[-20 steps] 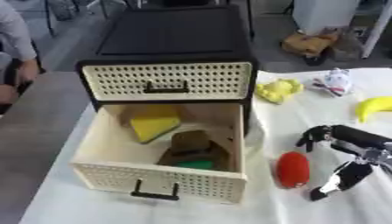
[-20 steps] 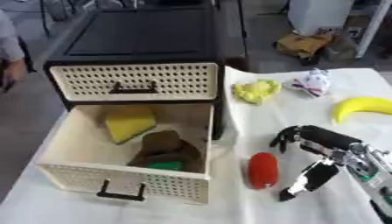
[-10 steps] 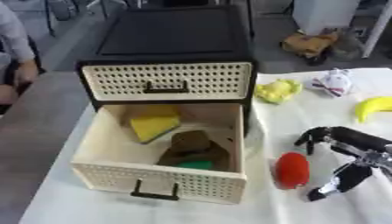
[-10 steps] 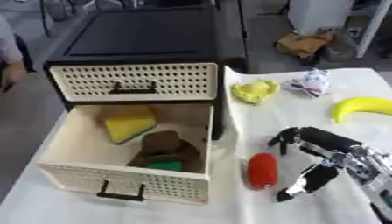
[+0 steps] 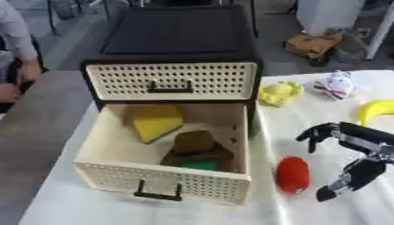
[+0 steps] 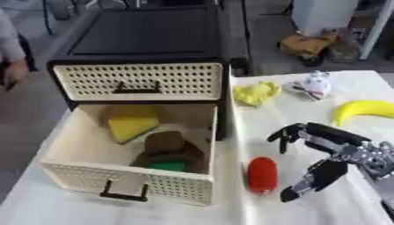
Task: Pick up objects from table and place into drawer.
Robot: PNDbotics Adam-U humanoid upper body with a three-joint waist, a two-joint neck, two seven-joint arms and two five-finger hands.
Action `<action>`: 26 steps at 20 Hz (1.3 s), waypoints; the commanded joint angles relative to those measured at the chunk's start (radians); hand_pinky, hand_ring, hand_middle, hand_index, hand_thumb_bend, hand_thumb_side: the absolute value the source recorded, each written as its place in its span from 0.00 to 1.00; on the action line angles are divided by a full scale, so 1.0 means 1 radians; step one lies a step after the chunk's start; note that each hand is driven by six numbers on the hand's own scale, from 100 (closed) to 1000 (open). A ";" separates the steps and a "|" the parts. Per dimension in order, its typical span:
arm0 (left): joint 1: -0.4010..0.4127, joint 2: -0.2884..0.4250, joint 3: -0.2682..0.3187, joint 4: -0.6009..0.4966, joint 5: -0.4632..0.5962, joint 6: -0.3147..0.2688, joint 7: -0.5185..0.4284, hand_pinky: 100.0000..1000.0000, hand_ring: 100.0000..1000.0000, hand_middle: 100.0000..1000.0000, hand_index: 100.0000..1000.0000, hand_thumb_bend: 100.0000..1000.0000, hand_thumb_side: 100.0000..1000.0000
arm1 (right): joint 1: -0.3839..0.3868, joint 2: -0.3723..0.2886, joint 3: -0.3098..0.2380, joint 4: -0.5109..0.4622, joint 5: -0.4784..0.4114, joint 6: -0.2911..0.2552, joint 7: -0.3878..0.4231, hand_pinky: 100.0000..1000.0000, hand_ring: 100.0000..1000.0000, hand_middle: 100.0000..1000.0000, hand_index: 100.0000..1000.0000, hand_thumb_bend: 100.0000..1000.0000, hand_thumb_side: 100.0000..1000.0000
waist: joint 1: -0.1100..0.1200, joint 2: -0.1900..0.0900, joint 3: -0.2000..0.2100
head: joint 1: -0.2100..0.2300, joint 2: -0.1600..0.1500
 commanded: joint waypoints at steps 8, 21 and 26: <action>-0.012 0.005 0.008 -0.013 -0.014 0.015 -0.001 0.00 0.00 0.00 0.88 0.00 0.58 | -0.013 -0.024 0.011 -0.046 -0.005 0.008 0.004 0.76 0.90 0.51 0.80 0.91 0.49 | 0.000 -0.015 0.003 | 0.000 -0.007; -0.009 -0.002 0.010 -0.013 -0.020 0.018 0.002 0.00 0.00 0.00 0.88 0.00 0.59 | -0.010 -0.012 0.044 -0.016 0.083 -0.016 -0.072 0.72 0.84 0.41 0.70 0.84 0.49 | 0.001 -0.015 0.004 | -0.010 -0.022; -0.009 -0.007 0.011 -0.013 -0.027 0.020 0.006 0.00 0.00 0.00 0.88 0.00 0.59 | -0.005 -0.010 0.061 -0.011 0.131 -0.030 -0.111 0.71 0.83 0.41 0.70 0.83 0.50 | 0.002 -0.014 0.004 | -0.013 -0.023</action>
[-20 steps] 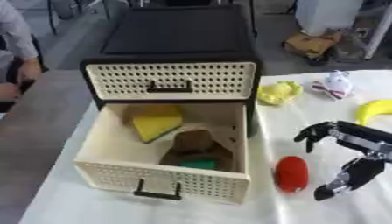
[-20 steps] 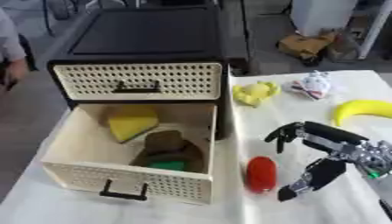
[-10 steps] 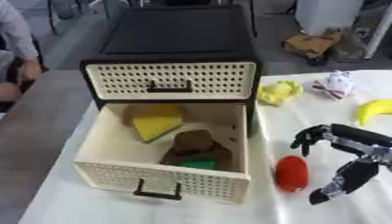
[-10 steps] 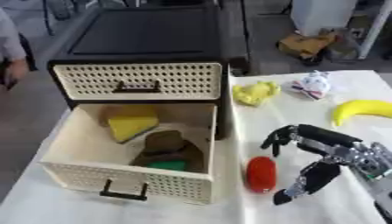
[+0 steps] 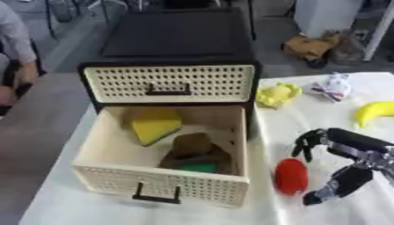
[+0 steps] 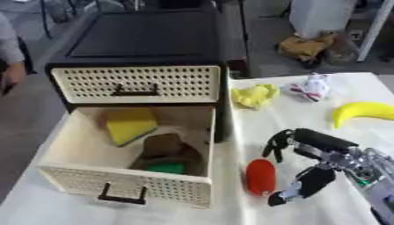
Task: Pick up objects from table and place into drawer.
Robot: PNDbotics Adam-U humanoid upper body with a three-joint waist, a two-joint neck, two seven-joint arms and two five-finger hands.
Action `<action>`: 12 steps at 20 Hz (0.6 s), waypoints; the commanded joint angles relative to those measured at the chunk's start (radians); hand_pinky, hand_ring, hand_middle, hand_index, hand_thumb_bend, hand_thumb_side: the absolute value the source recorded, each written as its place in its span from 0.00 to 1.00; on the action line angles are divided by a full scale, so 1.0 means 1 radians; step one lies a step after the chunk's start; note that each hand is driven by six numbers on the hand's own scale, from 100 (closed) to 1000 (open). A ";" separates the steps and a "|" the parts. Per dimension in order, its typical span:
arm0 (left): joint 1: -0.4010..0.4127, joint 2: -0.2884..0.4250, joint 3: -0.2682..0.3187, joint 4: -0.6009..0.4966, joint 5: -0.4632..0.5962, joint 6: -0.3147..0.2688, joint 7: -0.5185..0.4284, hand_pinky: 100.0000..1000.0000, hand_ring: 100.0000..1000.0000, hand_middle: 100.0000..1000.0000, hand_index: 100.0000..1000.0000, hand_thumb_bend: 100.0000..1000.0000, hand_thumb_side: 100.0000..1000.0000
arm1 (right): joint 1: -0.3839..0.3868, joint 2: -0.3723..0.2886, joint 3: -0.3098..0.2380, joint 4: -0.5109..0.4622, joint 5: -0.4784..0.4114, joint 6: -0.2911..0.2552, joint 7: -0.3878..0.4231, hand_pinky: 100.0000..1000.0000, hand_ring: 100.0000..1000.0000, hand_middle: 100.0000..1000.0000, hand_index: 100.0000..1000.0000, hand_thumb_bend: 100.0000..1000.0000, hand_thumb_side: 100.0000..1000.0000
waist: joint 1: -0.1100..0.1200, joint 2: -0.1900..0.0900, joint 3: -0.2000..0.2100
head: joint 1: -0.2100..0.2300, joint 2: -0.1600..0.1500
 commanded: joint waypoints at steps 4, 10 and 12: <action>-0.009 0.010 0.010 -0.013 -0.009 0.006 0.004 0.00 0.00 0.00 0.88 0.00 0.59 | -0.012 -0.012 0.011 0.002 0.046 -0.019 -0.024 0.71 0.84 0.43 0.78 0.83 0.49 | 0.001 -0.015 0.000 | -0.004 -0.014; -0.010 0.007 0.011 -0.013 -0.011 0.009 0.006 0.00 0.00 0.00 0.88 0.00 0.59 | -0.017 -0.003 0.021 0.020 0.064 -0.028 -0.004 0.71 0.84 0.42 0.78 0.83 0.45 | 0.001 -0.015 0.006 | -0.010 -0.021; -0.010 0.005 0.010 -0.013 -0.012 0.009 0.005 0.00 0.00 0.00 0.88 0.00 0.59 | -0.019 0.002 0.023 0.034 0.074 -0.031 0.005 0.71 0.83 0.42 0.77 0.82 0.45 | 0.001 -0.014 0.008 | -0.013 -0.023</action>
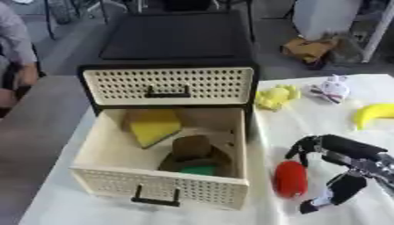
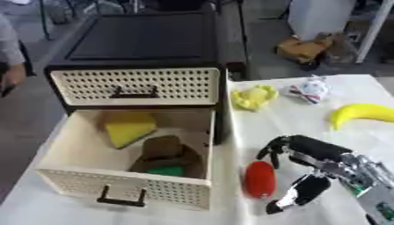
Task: Pick up objects from table and place into drawer.
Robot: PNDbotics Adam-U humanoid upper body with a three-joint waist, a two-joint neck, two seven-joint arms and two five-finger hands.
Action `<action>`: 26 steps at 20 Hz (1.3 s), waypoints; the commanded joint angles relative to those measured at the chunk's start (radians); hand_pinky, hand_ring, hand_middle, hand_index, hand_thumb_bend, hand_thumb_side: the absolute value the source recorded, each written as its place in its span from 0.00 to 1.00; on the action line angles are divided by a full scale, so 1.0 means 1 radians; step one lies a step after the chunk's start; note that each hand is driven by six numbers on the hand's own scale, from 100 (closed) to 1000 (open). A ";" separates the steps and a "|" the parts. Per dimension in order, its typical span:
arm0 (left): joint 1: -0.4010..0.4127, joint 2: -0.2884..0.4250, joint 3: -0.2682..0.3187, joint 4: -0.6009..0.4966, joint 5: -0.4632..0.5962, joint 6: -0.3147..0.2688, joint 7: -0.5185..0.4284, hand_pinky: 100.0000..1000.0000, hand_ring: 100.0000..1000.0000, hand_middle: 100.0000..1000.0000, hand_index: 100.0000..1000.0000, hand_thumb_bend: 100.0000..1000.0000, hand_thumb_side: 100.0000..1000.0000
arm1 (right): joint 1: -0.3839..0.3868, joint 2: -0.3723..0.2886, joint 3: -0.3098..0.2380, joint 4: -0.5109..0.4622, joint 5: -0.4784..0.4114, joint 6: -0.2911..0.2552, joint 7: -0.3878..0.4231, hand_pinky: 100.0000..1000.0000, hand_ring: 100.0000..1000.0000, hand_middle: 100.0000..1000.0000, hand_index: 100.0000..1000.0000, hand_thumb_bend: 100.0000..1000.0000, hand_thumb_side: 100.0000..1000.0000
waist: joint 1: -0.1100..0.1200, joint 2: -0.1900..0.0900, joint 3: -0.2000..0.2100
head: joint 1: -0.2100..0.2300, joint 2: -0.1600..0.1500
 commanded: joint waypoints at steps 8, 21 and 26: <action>-0.011 0.005 0.010 -0.013 -0.009 0.004 0.002 0.00 0.00 0.00 0.87 0.00 0.59 | -0.022 0.002 0.000 0.027 0.018 0.002 -0.005 0.70 0.81 0.38 0.70 0.82 0.45 | 0.003 -0.014 0.004 | -0.013 -0.021; -0.010 0.003 0.011 -0.013 -0.019 0.005 0.004 0.00 0.00 0.00 0.86 0.00 0.59 | -0.027 0.007 0.006 0.039 0.018 0.018 -0.065 0.68 0.79 0.37 0.66 0.74 0.49 | 0.004 -0.015 0.000 | -0.020 -0.026; -0.009 -0.002 0.011 -0.013 -0.024 0.005 0.005 0.00 0.00 0.00 0.86 0.00 0.59 | -0.024 0.009 0.007 0.046 0.023 0.027 -0.076 0.67 0.77 0.36 0.63 0.73 0.45 | 0.007 -0.014 0.000 | -0.021 -0.028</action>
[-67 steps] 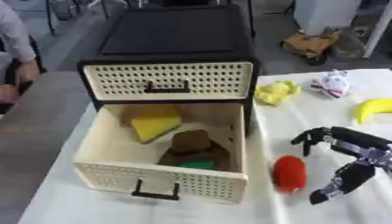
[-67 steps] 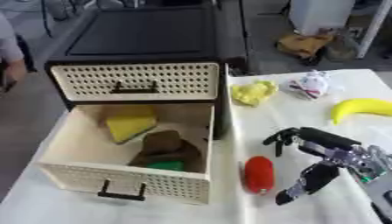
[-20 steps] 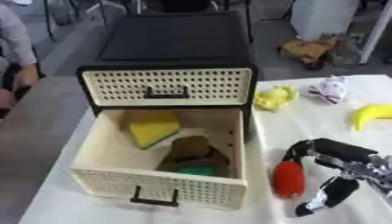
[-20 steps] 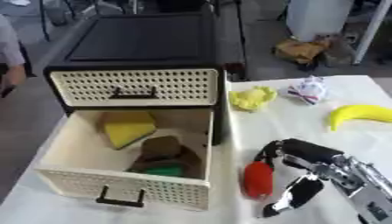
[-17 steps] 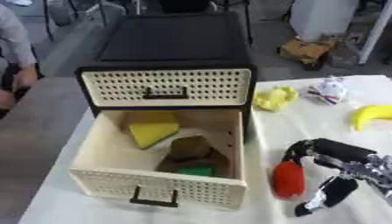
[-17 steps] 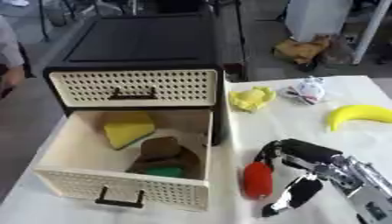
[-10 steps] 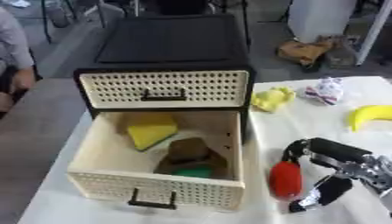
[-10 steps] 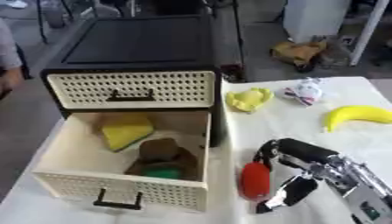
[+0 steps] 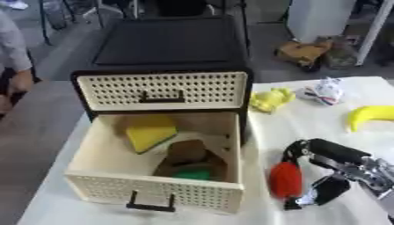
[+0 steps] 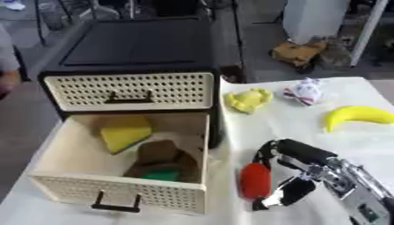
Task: Pick up objects from table and place into drawer.
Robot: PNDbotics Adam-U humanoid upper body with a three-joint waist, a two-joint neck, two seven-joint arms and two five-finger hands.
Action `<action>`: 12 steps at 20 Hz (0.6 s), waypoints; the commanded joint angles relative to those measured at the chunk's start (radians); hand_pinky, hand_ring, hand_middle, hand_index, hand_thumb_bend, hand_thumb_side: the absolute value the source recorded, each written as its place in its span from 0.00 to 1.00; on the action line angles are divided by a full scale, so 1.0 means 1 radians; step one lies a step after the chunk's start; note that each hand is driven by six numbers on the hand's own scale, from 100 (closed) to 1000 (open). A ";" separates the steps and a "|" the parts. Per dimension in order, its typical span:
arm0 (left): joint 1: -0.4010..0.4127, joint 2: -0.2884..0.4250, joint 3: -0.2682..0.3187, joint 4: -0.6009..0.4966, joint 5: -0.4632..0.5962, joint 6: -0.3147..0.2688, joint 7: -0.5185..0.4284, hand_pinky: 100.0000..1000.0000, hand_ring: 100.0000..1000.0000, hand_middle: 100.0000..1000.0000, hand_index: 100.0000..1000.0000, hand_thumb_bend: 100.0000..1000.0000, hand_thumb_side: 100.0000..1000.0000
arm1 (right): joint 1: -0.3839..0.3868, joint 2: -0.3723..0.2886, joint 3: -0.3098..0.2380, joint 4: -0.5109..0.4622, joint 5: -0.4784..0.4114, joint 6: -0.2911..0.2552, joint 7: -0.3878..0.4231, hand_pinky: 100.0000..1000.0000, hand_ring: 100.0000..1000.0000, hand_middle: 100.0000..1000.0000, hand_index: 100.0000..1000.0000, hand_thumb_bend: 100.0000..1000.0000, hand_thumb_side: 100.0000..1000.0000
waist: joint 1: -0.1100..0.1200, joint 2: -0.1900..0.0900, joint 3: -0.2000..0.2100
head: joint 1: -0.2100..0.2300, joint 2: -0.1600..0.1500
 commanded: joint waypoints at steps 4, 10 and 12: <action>-0.008 0.008 0.011 -0.013 -0.011 0.004 0.004 0.00 0.00 0.00 0.85 0.00 0.59 | -0.010 -0.012 -0.002 0.011 0.011 0.007 -0.018 0.66 0.77 0.36 0.61 0.70 0.46 | 0.000 -0.014 0.001 | -0.004 -0.013; -0.009 0.009 0.012 -0.013 -0.014 0.007 0.006 0.00 0.00 0.00 0.85 0.00 0.59 | -0.011 -0.014 -0.003 0.005 0.006 0.004 -0.032 0.65 0.76 0.35 0.60 0.53 0.54 | -0.003 -0.015 -0.002 | -0.015 -0.011; -0.010 0.010 0.012 -0.013 -0.016 0.008 0.006 0.00 0.00 0.00 0.85 0.00 0.59 | -0.011 -0.014 -0.003 0.004 0.004 0.005 -0.038 0.65 0.76 0.34 0.59 0.47 0.55 | -0.003 -0.015 -0.003 | -0.029 -0.011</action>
